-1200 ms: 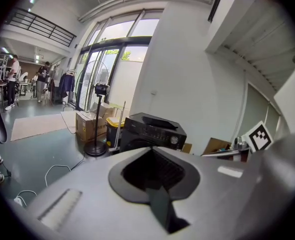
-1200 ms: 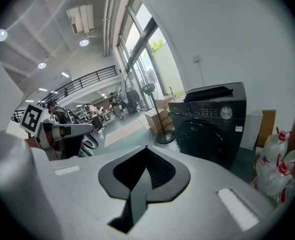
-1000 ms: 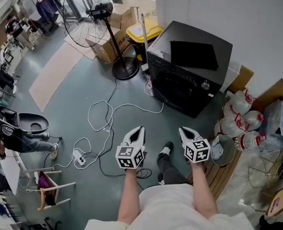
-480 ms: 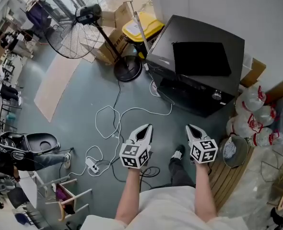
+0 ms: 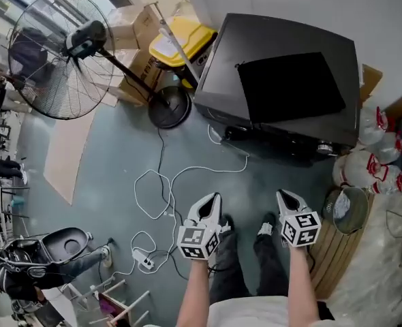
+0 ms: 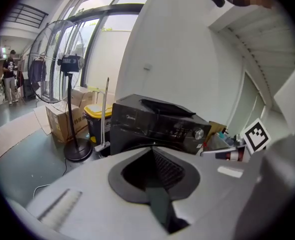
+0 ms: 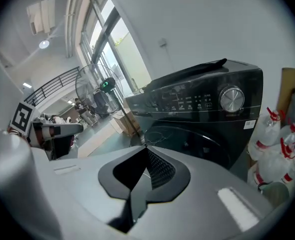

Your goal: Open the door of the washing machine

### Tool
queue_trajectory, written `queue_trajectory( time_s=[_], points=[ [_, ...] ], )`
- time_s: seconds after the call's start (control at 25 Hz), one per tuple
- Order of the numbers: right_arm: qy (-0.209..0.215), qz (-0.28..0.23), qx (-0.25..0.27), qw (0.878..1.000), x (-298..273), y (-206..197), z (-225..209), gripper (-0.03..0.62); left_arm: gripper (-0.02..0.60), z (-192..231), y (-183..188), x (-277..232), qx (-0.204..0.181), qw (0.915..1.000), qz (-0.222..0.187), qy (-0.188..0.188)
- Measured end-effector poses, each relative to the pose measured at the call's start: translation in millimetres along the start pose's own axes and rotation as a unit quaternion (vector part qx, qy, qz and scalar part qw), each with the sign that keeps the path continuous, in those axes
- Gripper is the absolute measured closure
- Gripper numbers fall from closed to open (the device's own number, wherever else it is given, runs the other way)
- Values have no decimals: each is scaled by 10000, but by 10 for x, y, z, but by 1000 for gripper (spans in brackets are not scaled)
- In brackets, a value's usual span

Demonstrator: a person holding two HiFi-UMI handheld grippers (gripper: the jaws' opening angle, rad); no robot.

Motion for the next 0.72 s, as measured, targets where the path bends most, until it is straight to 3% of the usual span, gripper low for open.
queue_trajectory(
  time_s=[0.12, 0.32, 0.6, 0.72],
  points=[
    [-234, -213, 79, 9995, -279, 82, -97, 594, 522, 127, -184, -385, -96, 9994, 77, -318],
    [-1030, -781, 626, 9896, -483, 229, -213, 594, 523, 293, -596, -888, -299, 9945, 334, -945],
    [-1437, -287, 1143, 9826, -988, 92, -266, 594, 523, 748, -862, -1351, -387, 9913, 349, -1211],
    [-1523, -170, 1377, 9786, -1143, 98, -273, 594, 523, 879, -923, -1561, -601, 9887, 411, -1307]
  ],
)
Point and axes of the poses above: the fingertips, and each gripper's own axes: x backward along the fingers, z to its left, y out of its top, the point moved 3 cm from there along x, backward along the fingers, and after that the axes turned 8 degrees about y, right-handed, at the moved point
